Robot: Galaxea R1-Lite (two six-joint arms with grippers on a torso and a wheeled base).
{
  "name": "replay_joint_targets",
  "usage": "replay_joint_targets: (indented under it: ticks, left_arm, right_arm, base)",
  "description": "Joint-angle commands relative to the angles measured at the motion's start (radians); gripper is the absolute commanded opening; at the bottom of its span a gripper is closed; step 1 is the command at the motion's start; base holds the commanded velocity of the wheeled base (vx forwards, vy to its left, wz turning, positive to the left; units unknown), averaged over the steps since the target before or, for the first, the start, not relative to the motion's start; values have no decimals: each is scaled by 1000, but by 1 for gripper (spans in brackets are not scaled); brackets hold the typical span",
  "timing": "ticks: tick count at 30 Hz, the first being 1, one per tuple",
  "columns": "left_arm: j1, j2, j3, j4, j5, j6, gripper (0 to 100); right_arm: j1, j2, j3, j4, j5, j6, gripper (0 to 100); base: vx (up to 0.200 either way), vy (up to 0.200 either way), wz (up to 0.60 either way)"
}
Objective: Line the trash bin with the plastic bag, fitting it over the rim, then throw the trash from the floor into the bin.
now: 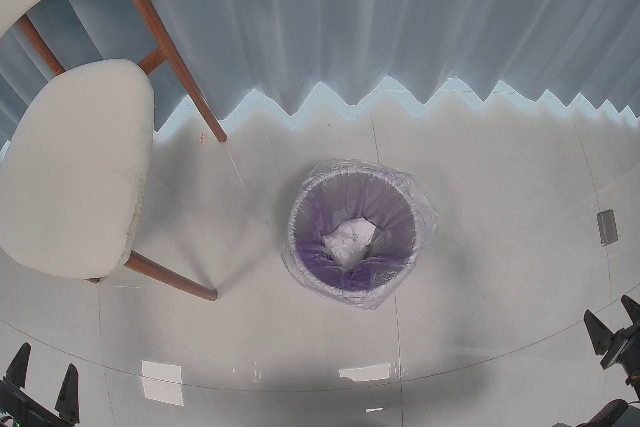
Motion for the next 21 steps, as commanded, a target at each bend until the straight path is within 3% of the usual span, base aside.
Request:
replay_joint_targets:
  ticks: [1, 3, 7, 8, 16, 17, 21]
  left_arm:
    - [0, -16, 18, 1, 0, 0, 100]
    - [0, -16, 18, -1, -1, 0, 100]
    - [0, -16, 18, 1, 0, 0, 100]
    - [0, -16, 18, 1, 0, 0, 100]
    - [0, -16, 18, 1, 0, 0, 100]
    - [0, -16, 18, 1, 0, 0, 100]
    - [0, -16, 18, 1, -1, 0, 100]
  right_arm:
    - [-17, -409, 73, 203, 87, -36, 100]
    - [-54, -474, 45, 280, 96, -48, 100]
    - [-86, -484, 68, 220, 96, -50, 100]
    - [-155, -511, 71, 214, 96, -50, 100]
    - [-154, -534, 77, 202, 105, -82, 100]
    - [-132, -559, 77, 202, 142, -103, 100]
    - [-137, -567, 77, 199, 136, -74, 100]
  base:
    - [0, 0, 0]
    - [0, 0, 0]
    - [0, 0, 0]
    - [0, 0, 0]
    - [0, 0, 0]
    - [0, 0, 0]
    - [0, 0, 0]
